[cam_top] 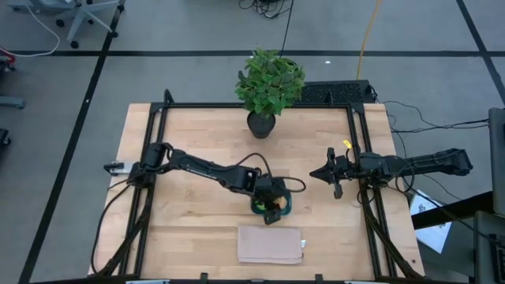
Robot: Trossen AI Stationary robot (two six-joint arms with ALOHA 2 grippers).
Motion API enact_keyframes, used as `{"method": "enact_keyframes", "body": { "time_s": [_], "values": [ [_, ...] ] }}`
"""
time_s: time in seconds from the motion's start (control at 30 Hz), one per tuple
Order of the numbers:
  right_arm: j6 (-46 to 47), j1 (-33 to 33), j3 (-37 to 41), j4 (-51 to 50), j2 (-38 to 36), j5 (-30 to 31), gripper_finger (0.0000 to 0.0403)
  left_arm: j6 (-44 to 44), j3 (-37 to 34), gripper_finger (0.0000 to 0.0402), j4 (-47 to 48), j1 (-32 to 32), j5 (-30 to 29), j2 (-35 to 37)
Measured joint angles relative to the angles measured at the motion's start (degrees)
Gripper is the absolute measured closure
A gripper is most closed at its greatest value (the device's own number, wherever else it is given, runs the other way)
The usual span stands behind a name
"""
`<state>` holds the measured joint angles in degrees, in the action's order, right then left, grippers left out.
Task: Pick and placing Produce into tupperware
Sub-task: Put the brown potato into the blue bin
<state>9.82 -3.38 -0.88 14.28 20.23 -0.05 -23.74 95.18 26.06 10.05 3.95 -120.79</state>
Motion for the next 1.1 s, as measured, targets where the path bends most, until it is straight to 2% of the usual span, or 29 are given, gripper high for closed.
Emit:
{"method": "enact_keyframes", "body": {
  "time_s": [0.1, 0.33, 0.5, 0.8, 1.1],
  "values": [
    [0.0, 0.0, 0.01, 0.0, 0.0, 0.0, 0.0403, 2.29, 0.16, 0.0192, 0.53, 1.03, -1.06, -0.02],
    [0.0, 0.0, 0.0, 0.4, 0.0, 0.0, 0.0403, 1.1, 2.96, 0.0192, 4.66, 0.87, -2.78, 0.0],
    [0.0, 0.0, 0.01, 0.44, 0.0, 0.0, 0.0403, 1.62, 4.98, 0.0192, 3.6, 0.98, -3.43, 0.11],
    [0.0, 0.0, 0.0, 0.44, 0.07, 0.0, 0.0403, 2.24, 4.8, 0.0192, 4.45, 3.26, -9.85, -2.11],
    [0.0, 0.0, 0.0, 0.0, 0.5, 0.0, 0.0403, 1.13, 4.83, 0.0192, 2.32, 3.97, -9.32, -5.86]
  ]
}}
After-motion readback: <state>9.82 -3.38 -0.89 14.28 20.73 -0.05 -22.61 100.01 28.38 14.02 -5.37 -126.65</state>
